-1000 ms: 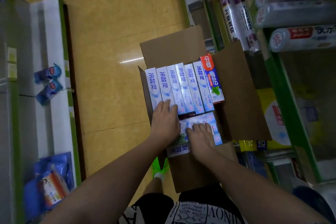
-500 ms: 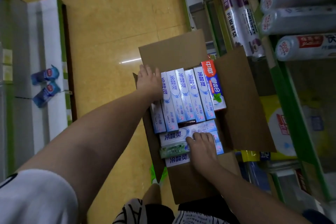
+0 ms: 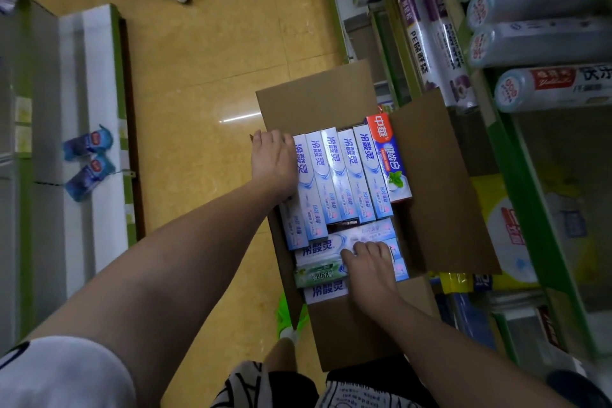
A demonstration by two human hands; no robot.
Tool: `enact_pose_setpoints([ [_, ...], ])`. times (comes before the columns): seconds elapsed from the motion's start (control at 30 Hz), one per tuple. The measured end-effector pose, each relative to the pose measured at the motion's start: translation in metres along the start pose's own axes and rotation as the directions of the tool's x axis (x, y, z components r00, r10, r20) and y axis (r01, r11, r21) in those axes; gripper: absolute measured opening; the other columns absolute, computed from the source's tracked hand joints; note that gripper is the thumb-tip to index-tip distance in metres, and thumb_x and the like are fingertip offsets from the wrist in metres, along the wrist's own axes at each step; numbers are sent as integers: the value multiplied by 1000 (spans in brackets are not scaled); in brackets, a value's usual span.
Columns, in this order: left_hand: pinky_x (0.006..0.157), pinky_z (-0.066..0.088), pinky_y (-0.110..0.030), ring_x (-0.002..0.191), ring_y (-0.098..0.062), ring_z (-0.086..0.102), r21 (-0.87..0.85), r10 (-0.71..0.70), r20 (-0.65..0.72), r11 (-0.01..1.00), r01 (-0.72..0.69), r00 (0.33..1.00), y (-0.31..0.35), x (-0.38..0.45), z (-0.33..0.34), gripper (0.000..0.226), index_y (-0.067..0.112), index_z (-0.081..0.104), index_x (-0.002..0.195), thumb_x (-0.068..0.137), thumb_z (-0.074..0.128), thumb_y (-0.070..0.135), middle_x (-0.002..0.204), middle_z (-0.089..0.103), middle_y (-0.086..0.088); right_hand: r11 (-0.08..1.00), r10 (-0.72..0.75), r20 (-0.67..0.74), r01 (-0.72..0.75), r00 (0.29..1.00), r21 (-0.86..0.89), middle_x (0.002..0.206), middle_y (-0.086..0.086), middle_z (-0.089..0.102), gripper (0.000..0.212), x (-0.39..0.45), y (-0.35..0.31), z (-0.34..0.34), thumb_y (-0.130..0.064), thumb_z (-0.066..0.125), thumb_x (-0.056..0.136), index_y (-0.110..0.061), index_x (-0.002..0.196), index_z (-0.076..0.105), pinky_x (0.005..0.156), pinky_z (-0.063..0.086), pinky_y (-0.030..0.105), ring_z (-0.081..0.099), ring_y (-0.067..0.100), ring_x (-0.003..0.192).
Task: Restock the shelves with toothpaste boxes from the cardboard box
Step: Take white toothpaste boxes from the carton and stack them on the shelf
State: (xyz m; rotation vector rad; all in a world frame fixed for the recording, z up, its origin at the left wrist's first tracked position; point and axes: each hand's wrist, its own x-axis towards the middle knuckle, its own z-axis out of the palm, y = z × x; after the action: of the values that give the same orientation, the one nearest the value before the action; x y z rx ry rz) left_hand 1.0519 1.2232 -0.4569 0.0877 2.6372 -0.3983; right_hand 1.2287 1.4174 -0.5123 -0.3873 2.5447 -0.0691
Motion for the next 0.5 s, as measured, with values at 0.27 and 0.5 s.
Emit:
enact_pose_setpoints([
  [0.27, 103, 39, -37, 116, -26, 43, -34, -7, -30, 999, 6, 1000, -10, -21, -20, 107, 15, 49, 129, 43, 91, 63, 124, 45, -8, 998, 59, 78, -58, 995, -13, 120, 4, 59, 29, -12, 0, -14, -24, 57, 90, -23, 120, 57, 101, 30, 45, 50, 28, 116],
  [0.5, 78, 50, -33, 106, -24, 52, -303, -4, 39, 953, 16, 999, -11, -38, -44, 90, 14, 43, 114, 44, 97, 32, 115, 51, -7, 997, 70, 70, -67, 995, -41, 120, 5, 60, 29, -31, 3, -31, -22, 54, 91, -23, 120, 55, 97, 33, 42, 52, 29, 116],
])
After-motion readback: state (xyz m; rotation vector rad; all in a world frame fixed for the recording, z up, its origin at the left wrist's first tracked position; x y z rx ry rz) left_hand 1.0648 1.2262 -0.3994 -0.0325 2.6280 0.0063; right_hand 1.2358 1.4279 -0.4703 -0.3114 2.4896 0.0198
